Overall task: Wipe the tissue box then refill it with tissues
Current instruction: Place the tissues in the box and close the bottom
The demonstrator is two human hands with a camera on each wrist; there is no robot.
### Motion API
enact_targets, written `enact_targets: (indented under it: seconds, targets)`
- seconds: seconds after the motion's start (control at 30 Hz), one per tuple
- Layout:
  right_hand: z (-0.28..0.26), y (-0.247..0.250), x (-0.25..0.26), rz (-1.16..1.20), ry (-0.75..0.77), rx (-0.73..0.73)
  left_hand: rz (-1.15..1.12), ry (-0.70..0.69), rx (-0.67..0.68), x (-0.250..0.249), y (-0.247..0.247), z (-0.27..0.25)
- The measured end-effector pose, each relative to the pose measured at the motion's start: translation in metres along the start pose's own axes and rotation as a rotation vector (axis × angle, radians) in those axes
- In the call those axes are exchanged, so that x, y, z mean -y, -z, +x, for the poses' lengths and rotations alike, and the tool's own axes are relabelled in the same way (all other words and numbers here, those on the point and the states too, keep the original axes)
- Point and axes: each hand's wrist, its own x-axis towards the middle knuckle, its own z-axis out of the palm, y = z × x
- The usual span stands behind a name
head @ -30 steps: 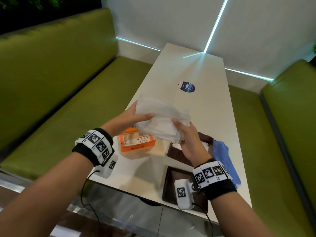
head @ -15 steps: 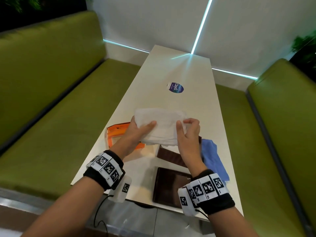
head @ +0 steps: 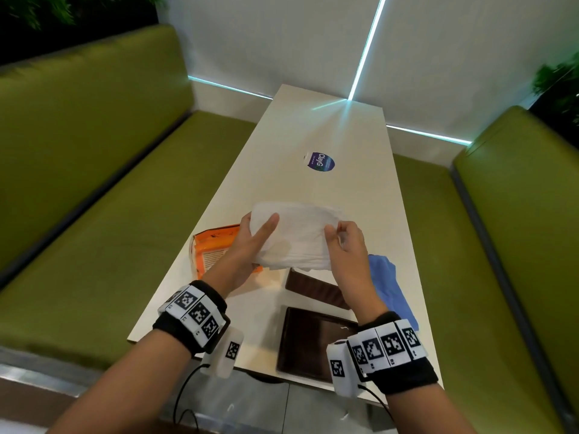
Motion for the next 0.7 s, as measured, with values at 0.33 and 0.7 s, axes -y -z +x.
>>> enact_targets:
  seconds: [0.33, 0.7]
  targets:
    - [-0.001, 0.01, -0.009, 0.107, -0.135, -0.017, 0.0, 0.03, -0.05, -0.006, -0.015, 0.0]
    - [0.002, 0.041, -0.003, 0.53, -0.367, 0.099, 0.044, 0.027, 0.002, -0.007, -0.058, 0.011]
